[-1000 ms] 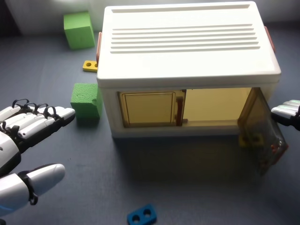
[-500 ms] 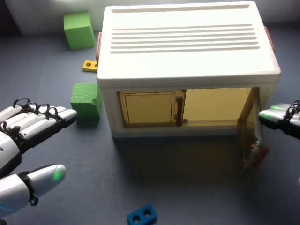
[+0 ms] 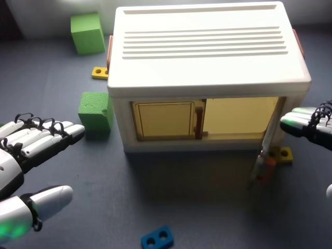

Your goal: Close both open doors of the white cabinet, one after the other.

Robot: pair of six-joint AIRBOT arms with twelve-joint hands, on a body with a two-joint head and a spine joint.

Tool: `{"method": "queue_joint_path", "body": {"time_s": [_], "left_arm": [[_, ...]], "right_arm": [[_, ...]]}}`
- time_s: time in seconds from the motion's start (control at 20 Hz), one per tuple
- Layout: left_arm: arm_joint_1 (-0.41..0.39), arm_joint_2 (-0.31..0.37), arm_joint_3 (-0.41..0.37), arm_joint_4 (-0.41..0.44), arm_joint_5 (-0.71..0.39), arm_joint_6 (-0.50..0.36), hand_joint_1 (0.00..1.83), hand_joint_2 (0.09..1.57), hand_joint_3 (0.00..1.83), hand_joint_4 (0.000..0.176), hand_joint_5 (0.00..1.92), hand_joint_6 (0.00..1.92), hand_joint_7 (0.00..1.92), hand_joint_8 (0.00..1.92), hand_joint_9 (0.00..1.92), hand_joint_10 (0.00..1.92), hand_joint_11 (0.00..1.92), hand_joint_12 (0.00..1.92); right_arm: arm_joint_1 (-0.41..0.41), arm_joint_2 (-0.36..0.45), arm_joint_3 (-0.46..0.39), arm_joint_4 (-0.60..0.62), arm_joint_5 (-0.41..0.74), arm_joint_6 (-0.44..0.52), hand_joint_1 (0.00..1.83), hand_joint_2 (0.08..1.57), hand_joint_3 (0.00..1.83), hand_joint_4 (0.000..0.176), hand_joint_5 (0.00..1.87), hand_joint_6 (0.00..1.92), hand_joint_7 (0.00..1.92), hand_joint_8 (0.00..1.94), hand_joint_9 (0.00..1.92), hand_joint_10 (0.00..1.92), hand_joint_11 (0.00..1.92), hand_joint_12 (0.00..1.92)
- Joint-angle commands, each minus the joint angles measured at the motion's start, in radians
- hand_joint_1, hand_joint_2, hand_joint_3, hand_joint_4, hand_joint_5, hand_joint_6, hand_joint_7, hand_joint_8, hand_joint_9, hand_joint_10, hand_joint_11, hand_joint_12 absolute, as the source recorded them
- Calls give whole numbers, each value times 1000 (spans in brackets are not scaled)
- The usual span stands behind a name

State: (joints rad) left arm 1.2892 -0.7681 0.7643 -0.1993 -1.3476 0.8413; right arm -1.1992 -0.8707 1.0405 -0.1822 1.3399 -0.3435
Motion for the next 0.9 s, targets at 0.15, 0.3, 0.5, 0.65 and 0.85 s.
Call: {"method": "queue_joint_path", "body": {"time_s": [0.15,0.3,0.5,0.65,0.85], "left_arm": [[-2,3,0,2,-122,-2,0,1457,2,0,124,2,144,2,171,4,0,542],[-2,0,-1,2,-122,-3,0,1461,1,0,114,0,125,0,153,0,0,524],[-2,0,-1,2,-122,-3,0,1460,1,0,130,3,146,3,177,5,0,572],[-2,0,0,2,-121,-4,0,1466,2,0,114,2,133,3,169,4,0,539],[-2,-10,3,0,-117,-6,0,1468,1,0,120,2,146,4,182,6,0,595]], "right_arm": [[12,-4,-3,-13,93,16,0,1400,11,0,0,0,0,0,0,0,0,0],[24,-10,-4,-36,72,16,0,1412,13,1,0,0,0,0,0,0,0,0],[62,-37,4,-75,28,16,0,1432,16,0,0,0,0,0,0,0,0,0],[82,-57,16,-86,11,17,0,1453,19,0,0,0,0,0,0,0,0,0],[108,-75,29,-97,-4,17,0,1455,12,0,9,3,0,0,0,0,0,0]]}}
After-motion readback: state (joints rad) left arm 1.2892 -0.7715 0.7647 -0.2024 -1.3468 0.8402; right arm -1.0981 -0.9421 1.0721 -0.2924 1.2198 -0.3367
